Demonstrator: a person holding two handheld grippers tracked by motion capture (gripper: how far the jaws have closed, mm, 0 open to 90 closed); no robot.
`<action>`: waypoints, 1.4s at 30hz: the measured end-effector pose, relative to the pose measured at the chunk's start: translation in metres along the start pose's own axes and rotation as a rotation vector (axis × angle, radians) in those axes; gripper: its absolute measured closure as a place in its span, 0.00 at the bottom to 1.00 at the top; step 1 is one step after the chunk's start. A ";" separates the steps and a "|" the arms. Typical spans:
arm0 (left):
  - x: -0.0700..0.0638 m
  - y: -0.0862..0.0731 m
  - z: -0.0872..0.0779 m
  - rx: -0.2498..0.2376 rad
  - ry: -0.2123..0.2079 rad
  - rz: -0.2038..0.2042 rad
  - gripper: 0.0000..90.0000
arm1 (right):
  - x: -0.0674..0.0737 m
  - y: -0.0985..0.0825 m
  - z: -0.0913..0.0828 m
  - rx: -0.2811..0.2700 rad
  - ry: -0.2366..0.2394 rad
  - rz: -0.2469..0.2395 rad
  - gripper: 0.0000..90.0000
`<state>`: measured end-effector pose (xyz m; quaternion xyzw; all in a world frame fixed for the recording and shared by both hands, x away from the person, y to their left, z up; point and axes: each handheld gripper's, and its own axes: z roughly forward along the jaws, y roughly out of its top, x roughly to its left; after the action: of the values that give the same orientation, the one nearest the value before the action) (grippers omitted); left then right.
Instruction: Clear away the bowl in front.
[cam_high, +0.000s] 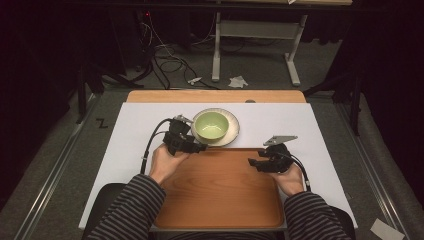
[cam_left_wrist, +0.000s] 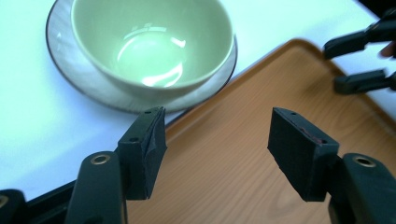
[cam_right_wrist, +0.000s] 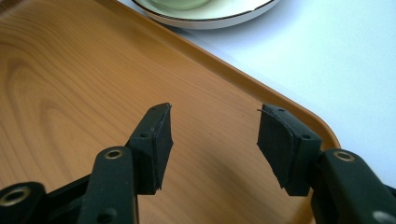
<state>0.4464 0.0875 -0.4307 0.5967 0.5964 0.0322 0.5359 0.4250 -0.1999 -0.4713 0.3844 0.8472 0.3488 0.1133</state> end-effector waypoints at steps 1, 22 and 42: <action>-0.001 0.003 0.000 0.003 -0.003 0.001 0.41 | 0.000 0.000 0.000 0.001 0.000 -0.004 0.51; -0.004 0.039 0.027 0.028 0.064 0.013 0.42 | 0.000 0.000 -0.001 -0.003 0.000 -0.013 0.51; 0.015 0.062 0.071 0.132 0.239 0.059 0.44 | 0.002 0.000 0.000 0.010 0.014 -0.025 0.51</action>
<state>0.5412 0.0732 -0.4276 0.6399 0.6389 0.0798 0.4194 0.4236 -0.1982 -0.4710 0.3719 0.8543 0.3461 0.1098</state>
